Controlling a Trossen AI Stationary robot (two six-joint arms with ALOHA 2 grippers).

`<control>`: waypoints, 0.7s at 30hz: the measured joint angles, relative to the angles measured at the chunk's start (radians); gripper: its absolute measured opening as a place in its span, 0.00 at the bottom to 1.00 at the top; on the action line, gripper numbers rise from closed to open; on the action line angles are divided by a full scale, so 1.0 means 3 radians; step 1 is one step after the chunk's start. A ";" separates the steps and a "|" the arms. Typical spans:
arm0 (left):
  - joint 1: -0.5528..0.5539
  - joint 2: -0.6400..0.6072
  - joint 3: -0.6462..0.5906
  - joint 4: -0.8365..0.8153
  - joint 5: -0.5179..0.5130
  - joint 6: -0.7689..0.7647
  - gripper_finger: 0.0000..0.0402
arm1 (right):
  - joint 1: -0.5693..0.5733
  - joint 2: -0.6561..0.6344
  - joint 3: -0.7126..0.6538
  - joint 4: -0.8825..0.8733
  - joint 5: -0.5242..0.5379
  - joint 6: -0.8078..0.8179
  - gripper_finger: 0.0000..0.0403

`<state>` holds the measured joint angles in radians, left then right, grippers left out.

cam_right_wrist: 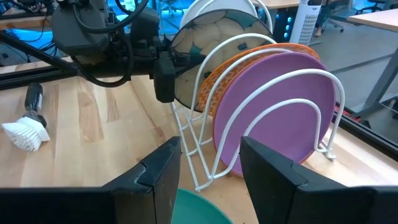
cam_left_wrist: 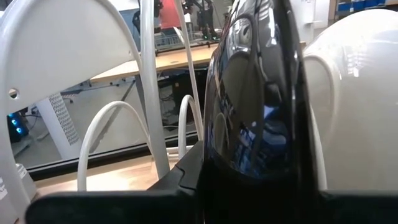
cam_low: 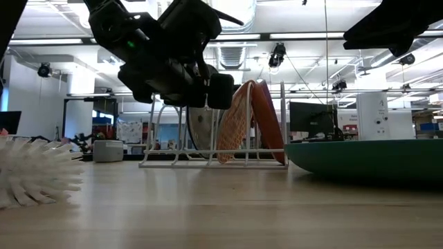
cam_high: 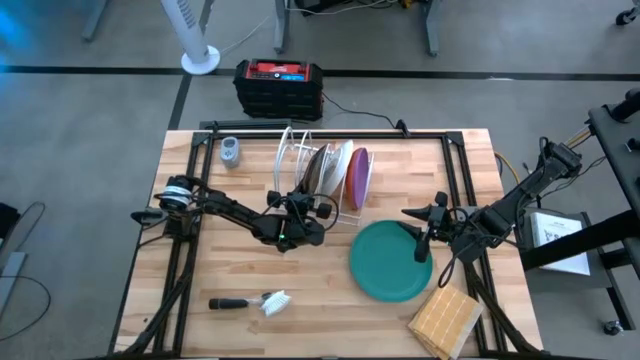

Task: Sort dishes
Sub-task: Put the blue patterned plate into the dish rack

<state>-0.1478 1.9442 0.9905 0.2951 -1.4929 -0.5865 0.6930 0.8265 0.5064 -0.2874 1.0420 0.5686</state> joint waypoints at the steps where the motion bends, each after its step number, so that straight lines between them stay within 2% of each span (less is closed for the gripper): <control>1: 0.0000 0.0000 0.0000 0.0000 0.0003 -0.0001 0.12 | 0.0000 0.0000 0.0000 -0.0001 0.0000 0.0000 0.39; 8: 0.0000 0.0000 0.0000 -0.0001 0.0061 -0.0008 0.13 | 0.0000 -0.0001 -0.0001 -0.0001 0.0000 -0.0003 0.38; 21: -0.0001 -0.0004 0.0005 0.0003 0.0058 -0.0019 0.21 | 0.0000 0.0000 -0.0003 -0.0002 -0.0001 -0.0004 0.40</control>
<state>-0.1482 1.9430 0.9921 0.2961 -1.4754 -0.5921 0.6930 0.8263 0.5056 -0.2880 1.0416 0.5674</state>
